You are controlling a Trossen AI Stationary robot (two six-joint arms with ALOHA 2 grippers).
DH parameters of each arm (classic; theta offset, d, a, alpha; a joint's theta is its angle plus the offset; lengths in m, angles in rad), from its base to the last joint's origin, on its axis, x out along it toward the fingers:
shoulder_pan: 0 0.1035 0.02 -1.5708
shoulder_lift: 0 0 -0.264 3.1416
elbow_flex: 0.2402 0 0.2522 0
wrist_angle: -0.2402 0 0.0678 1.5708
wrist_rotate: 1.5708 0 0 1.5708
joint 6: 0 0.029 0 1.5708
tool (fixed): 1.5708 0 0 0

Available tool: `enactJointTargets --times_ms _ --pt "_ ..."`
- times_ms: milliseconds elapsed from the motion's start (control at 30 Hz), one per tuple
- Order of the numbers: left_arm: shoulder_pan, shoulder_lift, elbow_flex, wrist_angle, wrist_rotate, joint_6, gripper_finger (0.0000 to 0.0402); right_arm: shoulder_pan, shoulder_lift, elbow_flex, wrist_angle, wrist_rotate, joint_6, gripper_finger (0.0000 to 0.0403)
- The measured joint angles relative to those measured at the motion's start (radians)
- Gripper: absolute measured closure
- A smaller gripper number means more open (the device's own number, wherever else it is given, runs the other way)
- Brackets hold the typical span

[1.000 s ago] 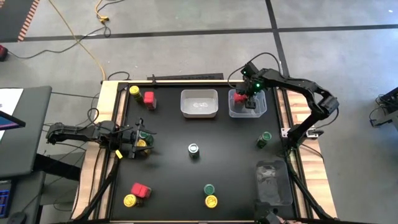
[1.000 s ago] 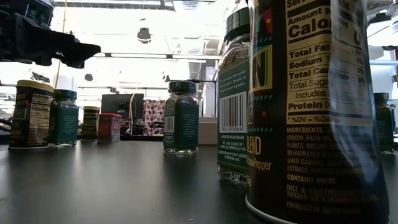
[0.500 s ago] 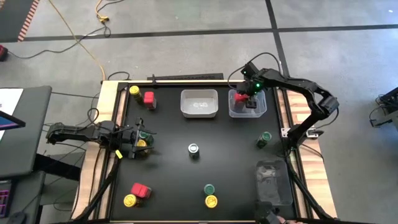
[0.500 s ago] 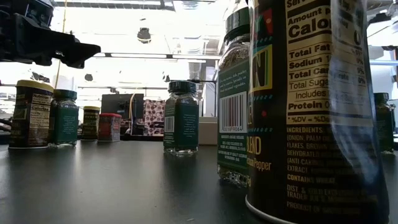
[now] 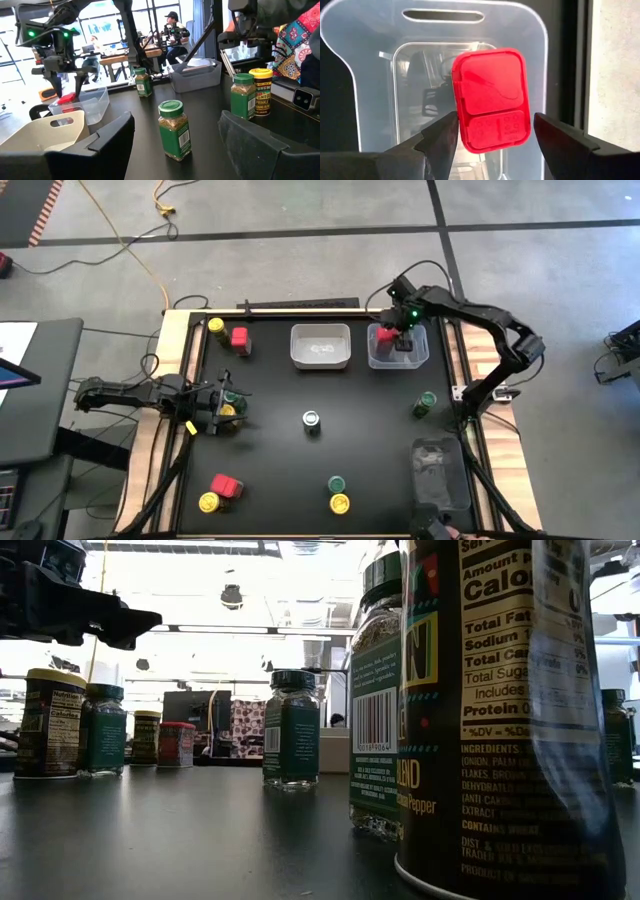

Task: Sort spices by type
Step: Put the middle red seasoning can into the transparent bin, then put the middle green seasoning bottle into the white bin

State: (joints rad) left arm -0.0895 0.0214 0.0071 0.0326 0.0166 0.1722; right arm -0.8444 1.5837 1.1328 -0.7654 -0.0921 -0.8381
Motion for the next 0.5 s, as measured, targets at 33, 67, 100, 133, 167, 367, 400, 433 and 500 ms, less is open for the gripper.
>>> enactJointTargets --times_ms 33,67,100,133,167,367,400,433,500 --pt "0.0 0.0 0.0 0.0 0.0 0.0 0.0123 0.0 0.0 0.01 -0.01 0.0 0.0 0.0116" --pt "0.0 0.0 0.0 0.0 0.0 0.0 0.0123 0.0 0.0 0.021 -0.022 0.0 0.0 0.0116" --pt "0.0 0.0 0.0 0.0 0.0 0.0 0.0123 0.001 0.0 0.03 -0.033 0.0 0.001 0.0116" --pt "0.0 0.0 0.0 0.0 0.0 0.0 0.0123 0.003 -0.001 0.039 -0.043 0.0 0.002 0.0116" --pt "0.0 0.0 0.0 0.0 0.0 0.0 0.0123 0.006 -0.001 0.045 -0.05 0.0 0.003 0.0116" --pt "0.0 0.0 0.0 0.0 0.0 0.0 0.0123 0.022 -0.001 0.073 -0.093 -0.002 0.047 0.0117" --pt "0.0 0.0 0.0 0.0 0.0 0.0 0.0123 0.024 -0.001 0.078 -0.101 -0.003 0.054 0.0117" --pt "0.0 0.0 0.0 0.0 0.0 0.0 0.0123 0.026 -0.001 0.086 -0.107 -0.003 0.061 0.0117" --pt "0.0 0.0 0.0 0.0 0.0 0.0 0.0123 0.031 -0.001 0.106 -0.133 -0.004 0.08 0.0117"
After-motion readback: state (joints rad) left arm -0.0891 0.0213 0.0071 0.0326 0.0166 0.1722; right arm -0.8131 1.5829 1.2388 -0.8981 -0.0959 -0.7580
